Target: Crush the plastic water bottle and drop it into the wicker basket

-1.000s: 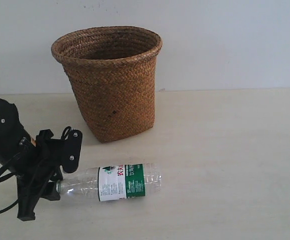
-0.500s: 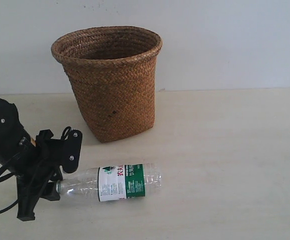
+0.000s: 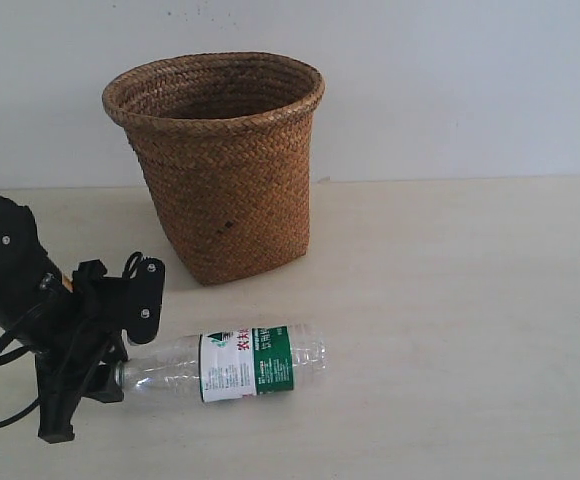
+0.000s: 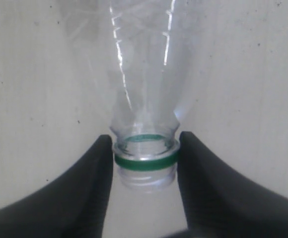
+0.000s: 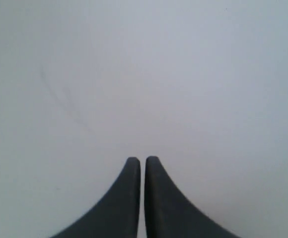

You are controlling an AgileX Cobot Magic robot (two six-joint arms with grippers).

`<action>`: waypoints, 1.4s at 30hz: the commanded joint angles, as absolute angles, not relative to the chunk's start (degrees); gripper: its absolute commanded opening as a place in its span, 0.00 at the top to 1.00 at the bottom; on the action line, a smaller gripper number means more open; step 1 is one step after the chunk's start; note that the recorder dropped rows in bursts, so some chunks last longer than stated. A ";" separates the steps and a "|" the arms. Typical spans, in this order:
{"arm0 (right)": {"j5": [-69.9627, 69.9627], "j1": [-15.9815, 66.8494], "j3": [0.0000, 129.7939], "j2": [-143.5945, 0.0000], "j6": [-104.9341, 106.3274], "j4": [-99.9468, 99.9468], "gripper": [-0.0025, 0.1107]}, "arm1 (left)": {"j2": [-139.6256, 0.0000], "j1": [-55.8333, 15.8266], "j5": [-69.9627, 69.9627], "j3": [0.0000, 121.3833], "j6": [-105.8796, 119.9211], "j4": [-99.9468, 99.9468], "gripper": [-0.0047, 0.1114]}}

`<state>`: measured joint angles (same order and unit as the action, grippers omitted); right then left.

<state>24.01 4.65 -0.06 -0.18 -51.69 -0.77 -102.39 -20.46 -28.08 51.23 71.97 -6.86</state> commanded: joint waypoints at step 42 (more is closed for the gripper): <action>5.02 41.19 48.85 -88.13 -120.08 -94.19 0.98 | -102.00 -20.66 -27.74 51.35 72.47 -8.17 0.93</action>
<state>6.84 38.67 46.35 -84.35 -120.13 -95.46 -102.39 -20.46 -27.98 51.23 72.21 -7.44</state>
